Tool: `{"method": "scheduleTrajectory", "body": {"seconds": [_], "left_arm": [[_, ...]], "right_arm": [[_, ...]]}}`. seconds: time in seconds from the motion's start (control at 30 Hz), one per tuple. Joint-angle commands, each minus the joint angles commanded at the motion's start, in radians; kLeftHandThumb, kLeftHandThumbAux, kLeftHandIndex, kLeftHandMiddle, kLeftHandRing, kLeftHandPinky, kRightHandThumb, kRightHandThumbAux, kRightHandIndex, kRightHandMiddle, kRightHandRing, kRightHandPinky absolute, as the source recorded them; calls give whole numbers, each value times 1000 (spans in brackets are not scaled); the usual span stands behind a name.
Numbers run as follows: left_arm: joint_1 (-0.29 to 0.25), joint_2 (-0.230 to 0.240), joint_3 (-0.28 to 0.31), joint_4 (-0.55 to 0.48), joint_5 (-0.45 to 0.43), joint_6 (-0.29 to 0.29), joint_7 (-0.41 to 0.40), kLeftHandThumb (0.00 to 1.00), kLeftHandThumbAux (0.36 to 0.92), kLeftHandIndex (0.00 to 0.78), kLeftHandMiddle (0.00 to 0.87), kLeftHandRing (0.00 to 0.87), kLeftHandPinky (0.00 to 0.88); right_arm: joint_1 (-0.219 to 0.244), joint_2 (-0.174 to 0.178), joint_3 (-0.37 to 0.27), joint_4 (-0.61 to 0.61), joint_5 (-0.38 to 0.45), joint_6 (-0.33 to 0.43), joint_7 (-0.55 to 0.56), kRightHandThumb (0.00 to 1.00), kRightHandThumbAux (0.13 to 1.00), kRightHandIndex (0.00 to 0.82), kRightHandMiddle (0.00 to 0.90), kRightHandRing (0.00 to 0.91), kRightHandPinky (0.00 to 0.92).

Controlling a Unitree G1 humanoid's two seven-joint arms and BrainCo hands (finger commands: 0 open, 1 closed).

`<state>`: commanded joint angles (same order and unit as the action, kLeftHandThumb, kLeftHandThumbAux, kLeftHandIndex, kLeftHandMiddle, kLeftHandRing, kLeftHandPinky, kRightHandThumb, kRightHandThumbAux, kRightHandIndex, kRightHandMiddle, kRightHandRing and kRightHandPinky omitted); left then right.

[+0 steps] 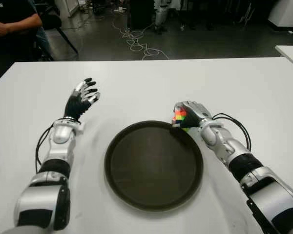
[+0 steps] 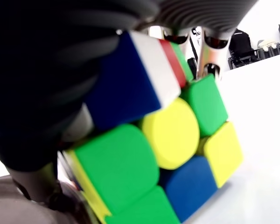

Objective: Pick up the Rubik's Cube and put it in the plate

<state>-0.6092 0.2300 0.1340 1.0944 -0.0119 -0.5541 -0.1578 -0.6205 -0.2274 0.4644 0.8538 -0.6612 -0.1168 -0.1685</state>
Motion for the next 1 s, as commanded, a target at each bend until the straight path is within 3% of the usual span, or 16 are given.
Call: {"method": "scheduleTrajectory", "body": {"seconds": [1.0], "left_arm": [[-4, -4, 2, 9, -4, 2, 1, 233, 687, 94, 157, 164, 185]], "right_arm": [[4, 3, -20, -7, 11, -7, -82, 690, 737, 421, 573, 582, 585]]}}
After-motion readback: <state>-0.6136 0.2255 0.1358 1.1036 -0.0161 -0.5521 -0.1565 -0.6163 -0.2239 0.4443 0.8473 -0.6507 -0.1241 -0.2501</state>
